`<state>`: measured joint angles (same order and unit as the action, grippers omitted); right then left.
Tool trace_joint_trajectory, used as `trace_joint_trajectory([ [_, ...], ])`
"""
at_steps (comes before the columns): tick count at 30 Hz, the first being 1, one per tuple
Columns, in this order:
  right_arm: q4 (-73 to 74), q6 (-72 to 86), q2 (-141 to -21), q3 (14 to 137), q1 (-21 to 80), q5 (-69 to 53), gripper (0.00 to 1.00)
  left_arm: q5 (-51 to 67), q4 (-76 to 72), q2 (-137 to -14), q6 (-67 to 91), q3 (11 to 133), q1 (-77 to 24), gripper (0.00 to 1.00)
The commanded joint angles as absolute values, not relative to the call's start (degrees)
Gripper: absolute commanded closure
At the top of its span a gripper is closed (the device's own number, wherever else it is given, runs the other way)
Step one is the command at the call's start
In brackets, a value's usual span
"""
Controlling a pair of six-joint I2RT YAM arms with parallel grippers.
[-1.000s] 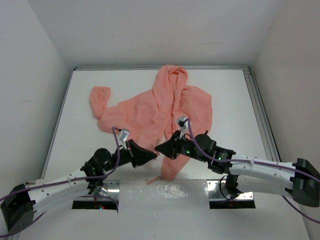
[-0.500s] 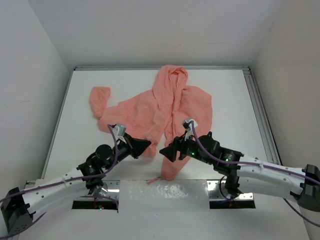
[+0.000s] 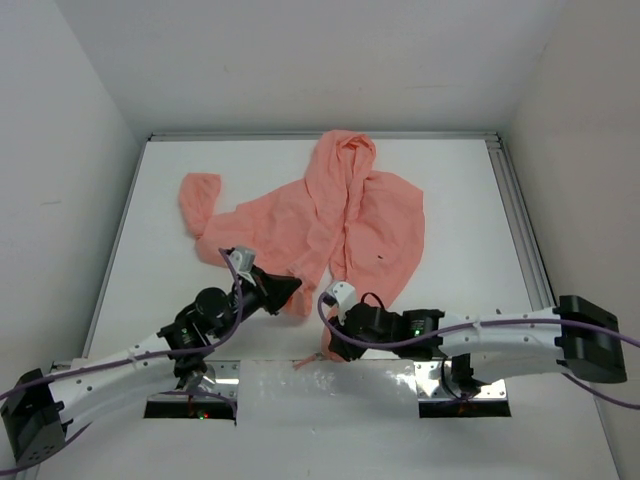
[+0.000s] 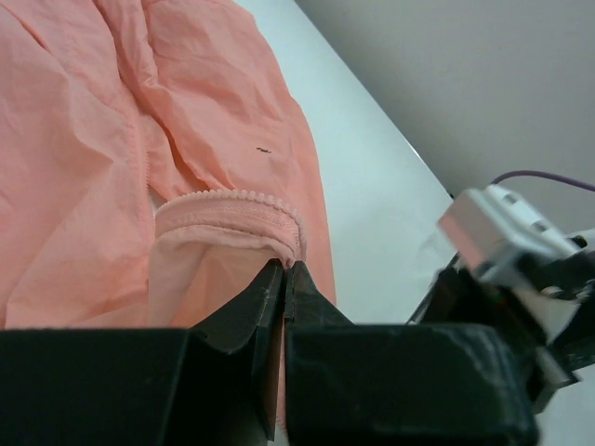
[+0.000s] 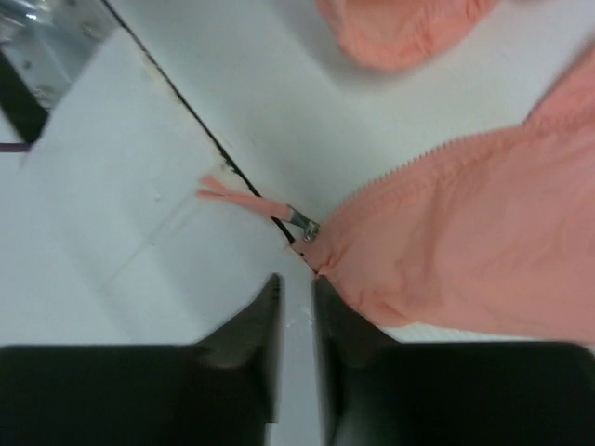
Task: Zip up the jacket
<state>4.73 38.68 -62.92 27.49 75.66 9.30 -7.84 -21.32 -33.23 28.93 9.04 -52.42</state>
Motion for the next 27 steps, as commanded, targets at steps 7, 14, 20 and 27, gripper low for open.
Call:
trace_joint_trajectory([
  [7, 1.8, 36.7, -71.6, 29.2, 78.0, 14.2, 0.54, -5.7, -21.0, -29.4, 30.6, 8.5, -52.4, 1.00],
  [14, 0.4, 37.4, -79.0, 30.0, 78.9, 16.0, 0.53, -6.0, -17.6, -26.5, 30.9, 8.7, -52.4, 1.00],
  [20, 0.9, 37.5, -83.8, 31.8, 80.5, 19.9, 0.53, -6.7, -16.3, -24.6, 31.9, 7.8, -52.4, 1.00],
  [27, 3.9, 41.4, -89.4, 32.8, 83.1, 28.1, 0.74, -8.1, -13.5, -21.4, 33.0, 6.1, -52.4, 1.00],
])
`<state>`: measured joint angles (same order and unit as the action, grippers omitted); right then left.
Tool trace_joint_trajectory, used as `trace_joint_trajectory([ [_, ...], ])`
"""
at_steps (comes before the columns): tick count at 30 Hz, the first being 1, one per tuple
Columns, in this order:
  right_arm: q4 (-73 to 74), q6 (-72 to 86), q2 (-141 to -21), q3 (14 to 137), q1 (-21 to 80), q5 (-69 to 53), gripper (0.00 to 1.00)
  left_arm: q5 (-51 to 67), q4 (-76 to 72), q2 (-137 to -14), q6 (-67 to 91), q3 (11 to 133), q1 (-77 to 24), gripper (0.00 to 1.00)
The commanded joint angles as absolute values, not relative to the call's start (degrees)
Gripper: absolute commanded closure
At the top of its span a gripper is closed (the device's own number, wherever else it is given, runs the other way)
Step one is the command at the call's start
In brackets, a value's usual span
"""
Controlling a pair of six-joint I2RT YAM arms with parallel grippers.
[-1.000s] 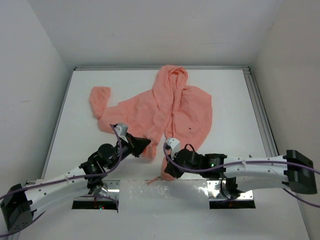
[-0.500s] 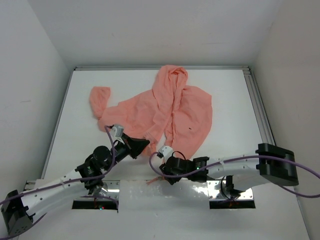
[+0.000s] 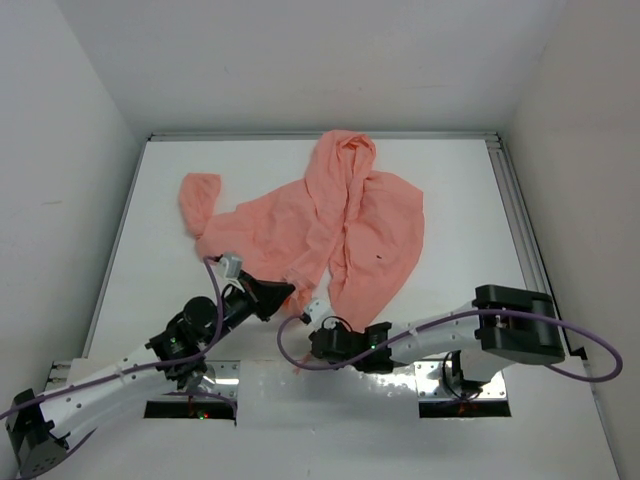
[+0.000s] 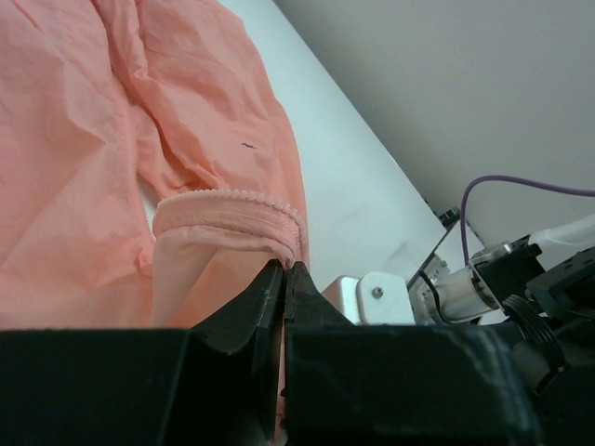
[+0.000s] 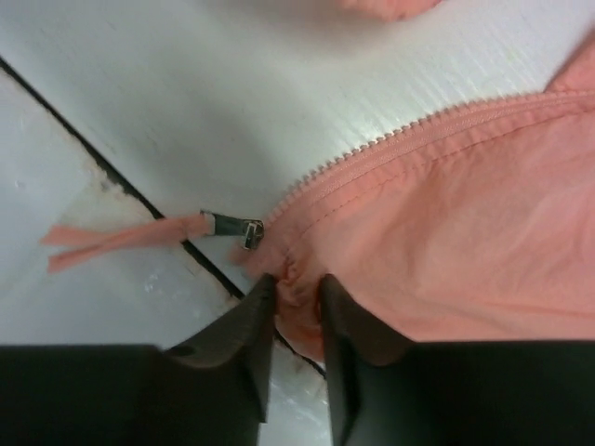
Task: Zip up the jacket
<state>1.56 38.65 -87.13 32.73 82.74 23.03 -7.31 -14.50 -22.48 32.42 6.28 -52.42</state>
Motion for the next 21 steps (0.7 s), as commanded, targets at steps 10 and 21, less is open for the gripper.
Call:
trace_joint_trajectory([
  [10, -4.9, 44.8, -80.8, 26.6, 83.1, 35.7, 1.00, -6.4, -15.9, -21.8, 34.6, 5.0, -52.3, 1.00],
  [21, -60.4, 22.0, -61.8, 6.9, 83.1, 47.0, 1.00, -2.7, -25.5, -29.5, 37.3, 6.4, -52.4, 1.00],
])
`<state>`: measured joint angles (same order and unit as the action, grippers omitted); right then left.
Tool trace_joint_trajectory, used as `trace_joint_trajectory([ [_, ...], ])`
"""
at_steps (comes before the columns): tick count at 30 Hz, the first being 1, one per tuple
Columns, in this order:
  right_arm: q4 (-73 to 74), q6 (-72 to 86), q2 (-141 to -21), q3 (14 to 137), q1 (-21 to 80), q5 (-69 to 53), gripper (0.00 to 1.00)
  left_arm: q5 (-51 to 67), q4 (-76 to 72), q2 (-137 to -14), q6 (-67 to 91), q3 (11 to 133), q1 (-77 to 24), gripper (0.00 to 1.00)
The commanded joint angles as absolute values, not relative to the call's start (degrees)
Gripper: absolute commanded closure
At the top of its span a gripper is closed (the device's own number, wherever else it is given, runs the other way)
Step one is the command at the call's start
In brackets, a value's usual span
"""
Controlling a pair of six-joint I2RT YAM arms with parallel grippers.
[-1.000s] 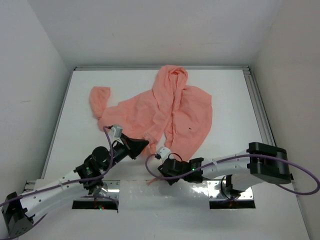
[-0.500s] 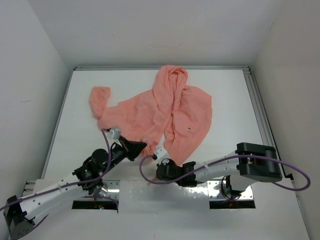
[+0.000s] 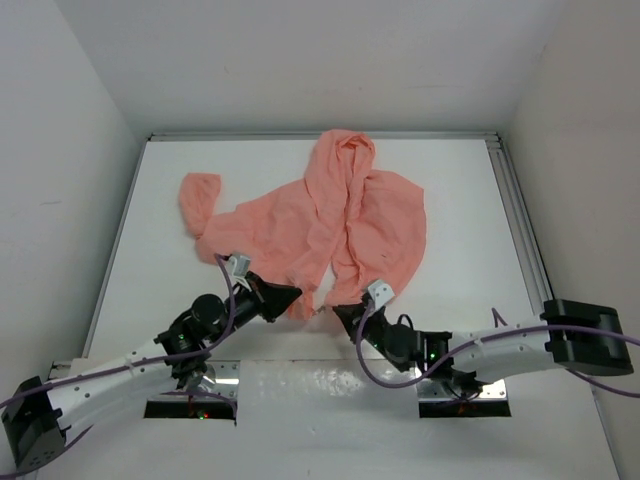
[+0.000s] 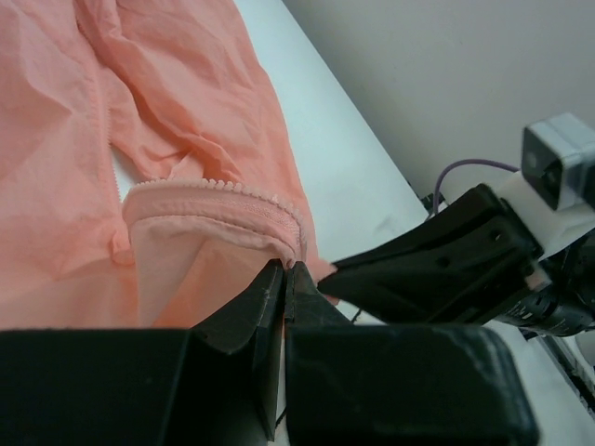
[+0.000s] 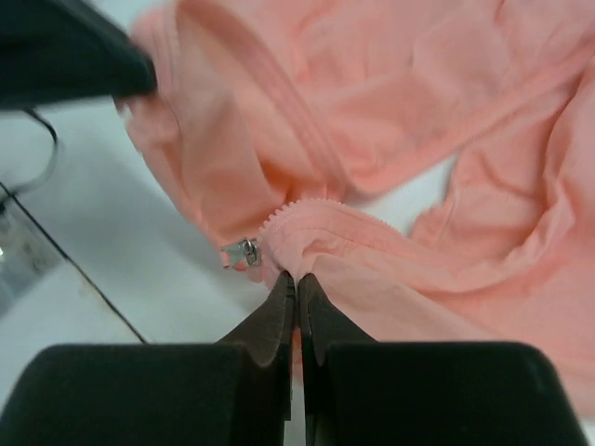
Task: Zip up the jacket
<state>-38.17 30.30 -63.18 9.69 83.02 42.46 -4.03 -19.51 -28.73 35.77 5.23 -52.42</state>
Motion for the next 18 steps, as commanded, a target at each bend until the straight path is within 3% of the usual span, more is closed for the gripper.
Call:
trace_joint_trajectory([
  [1, -62.2, 21.5, -61.7, 6.3, 83.1, 46.9, 1.00, -3.1, -25.5, -29.8, 37.9, 6.6, -52.4, 1.00],
  [8, -73.8, 23.6, -59.7, 2.9, 83.1, 43.7, 1.00, -3.3, -29.6, -31.2, 40.5, 6.0, -52.4, 1.00],
  [18, -72.6, 24.4, -57.8, 2.9, 83.1, 38.5, 1.00, -1.6, -33.7, -35.0, 39.9, 7.6, -52.4, 1.00],
])
